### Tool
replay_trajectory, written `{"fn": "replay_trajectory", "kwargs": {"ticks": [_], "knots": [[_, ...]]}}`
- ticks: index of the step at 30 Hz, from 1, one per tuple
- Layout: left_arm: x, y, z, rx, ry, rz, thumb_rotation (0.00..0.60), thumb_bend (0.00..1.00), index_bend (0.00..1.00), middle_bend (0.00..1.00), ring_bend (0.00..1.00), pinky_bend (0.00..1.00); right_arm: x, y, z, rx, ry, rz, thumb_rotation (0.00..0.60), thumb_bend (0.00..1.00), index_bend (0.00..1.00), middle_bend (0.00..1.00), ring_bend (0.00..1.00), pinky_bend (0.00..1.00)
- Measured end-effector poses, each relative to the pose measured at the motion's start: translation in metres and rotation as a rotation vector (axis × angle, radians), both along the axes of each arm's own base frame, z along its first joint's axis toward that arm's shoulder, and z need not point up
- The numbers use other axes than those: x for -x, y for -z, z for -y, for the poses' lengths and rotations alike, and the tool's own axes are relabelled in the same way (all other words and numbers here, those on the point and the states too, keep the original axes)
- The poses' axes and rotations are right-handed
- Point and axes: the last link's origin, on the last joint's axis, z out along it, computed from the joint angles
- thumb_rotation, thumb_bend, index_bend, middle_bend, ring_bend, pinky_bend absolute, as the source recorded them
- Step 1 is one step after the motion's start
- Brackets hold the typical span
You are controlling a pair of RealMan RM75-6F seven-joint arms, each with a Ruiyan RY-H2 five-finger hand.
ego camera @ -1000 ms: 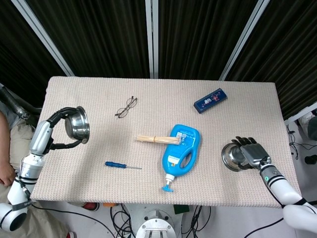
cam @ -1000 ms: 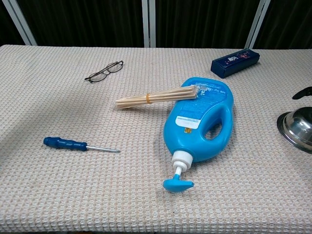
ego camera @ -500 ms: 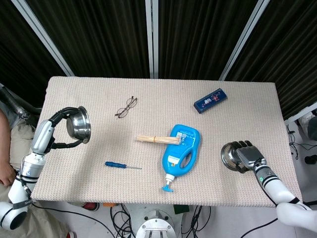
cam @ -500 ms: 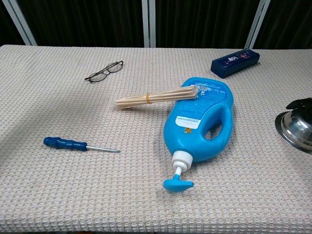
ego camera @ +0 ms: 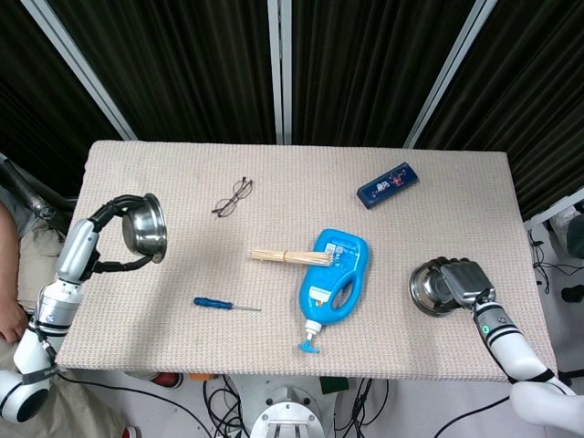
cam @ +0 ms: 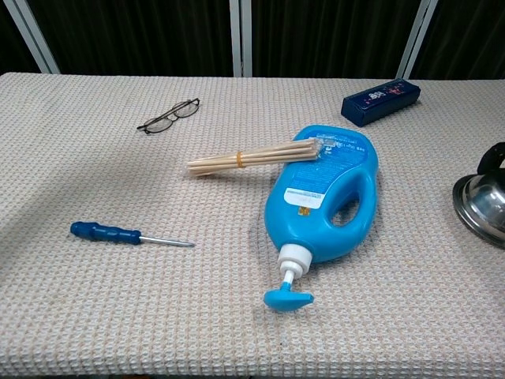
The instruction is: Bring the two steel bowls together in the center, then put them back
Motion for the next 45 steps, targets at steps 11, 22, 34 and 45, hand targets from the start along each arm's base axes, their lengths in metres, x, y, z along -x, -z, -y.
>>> {"fn": "replay_trajectory", "kwargs": {"ticks": [11, 22, 34, 45], "knots": [[-0.028, -0.005, 0.001, 0.024, 0.084, 0.187, 0.6, 0.2, 0.54, 0.48, 0.4, 0.62, -0.034, -0.041, 0.009, 0.2, -0.053, 0.423, 0.6, 0.33, 0.69, 0.5, 0.43, 0.29], [-0.117, 0.025, -0.008, 0.132, 0.277, 0.487, 0.6, 0.2, 0.54, 0.49, 0.4, 0.62, -0.104, -0.008, 0.03, 0.243, -0.057, 1.316, 0.6, 0.35, 0.69, 0.5, 0.43, 0.29], [-0.158, 0.052, -0.014, 0.172, 0.307, 0.445, 0.6, 0.2, 0.56, 0.5, 0.42, 0.63, -0.183, 0.032, 0.042, -0.008, 0.055, 1.715, 0.6, 0.35, 0.69, 0.5, 0.43, 0.29], [-0.185, 0.075, -0.018, 0.107, 0.314, 0.419, 0.6, 0.22, 0.56, 0.51, 0.42, 0.62, -0.219, 0.041, 0.047, -0.162, 0.148, 1.841, 0.6, 0.35, 0.69, 0.5, 0.43, 0.3]]}}
